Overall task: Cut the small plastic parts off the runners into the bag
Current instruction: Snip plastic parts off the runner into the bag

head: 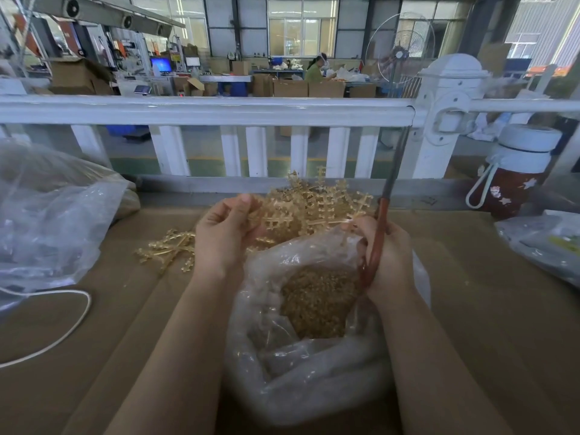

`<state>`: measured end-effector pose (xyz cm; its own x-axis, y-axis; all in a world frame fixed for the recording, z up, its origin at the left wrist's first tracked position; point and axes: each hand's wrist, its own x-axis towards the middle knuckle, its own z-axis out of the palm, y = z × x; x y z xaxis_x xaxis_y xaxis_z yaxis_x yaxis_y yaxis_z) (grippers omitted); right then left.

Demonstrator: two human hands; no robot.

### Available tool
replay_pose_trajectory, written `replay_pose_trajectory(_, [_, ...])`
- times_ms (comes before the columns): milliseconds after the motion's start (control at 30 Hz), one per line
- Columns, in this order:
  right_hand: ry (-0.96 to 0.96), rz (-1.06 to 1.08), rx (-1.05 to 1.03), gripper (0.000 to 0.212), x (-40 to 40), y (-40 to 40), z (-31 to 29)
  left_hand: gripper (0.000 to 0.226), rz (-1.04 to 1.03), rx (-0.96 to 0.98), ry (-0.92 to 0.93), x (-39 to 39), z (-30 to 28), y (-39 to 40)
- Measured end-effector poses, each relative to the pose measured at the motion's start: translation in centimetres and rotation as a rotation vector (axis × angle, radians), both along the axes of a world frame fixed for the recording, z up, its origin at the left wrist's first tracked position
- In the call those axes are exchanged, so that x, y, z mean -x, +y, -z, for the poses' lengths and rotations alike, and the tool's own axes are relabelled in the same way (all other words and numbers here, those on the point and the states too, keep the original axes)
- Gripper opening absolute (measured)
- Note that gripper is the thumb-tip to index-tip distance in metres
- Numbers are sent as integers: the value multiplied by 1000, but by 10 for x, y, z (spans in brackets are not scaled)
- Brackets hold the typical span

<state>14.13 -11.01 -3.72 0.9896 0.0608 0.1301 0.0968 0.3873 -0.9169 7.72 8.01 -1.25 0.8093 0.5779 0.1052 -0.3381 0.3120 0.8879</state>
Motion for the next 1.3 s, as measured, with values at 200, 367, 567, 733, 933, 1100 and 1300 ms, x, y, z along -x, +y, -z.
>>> replay_pose_trajectory(200, [102, 86, -167, 15, -6, -2, -2, 19, -129, 115, -142, 0, 3, 5])
replay_pose_trajectory(367, [82, 35, -317, 32, -13, -6, 0, 20, -26, -92, -18, 0, 7, 5])
replay_pose_trajectory(567, [-124, -144, -274, 9, -14, -13, 10, 56, -3, -1006, 551, 1, 0, -7])
replay_pose_trajectory(733, [-62, -137, -106, 31, -9, -5, 0, 110, 205, -927, 299, 12, -17, -7])
replay_pose_trajectory(933, [-121, -161, -7, 22, -2, -5, -3, 104, 449, -724, 274, 8, -20, -24])
replay_pose_trajectory(1100, [-135, -225, 103, 6, 2, -2, -5, 43, 506, -432, 239, 5, -12, -27])
replay_pose_trajectory(1300, [-206, -243, 226, 7, 7, 0, -5, 20, 484, -367, 318, 5, -6, -34])
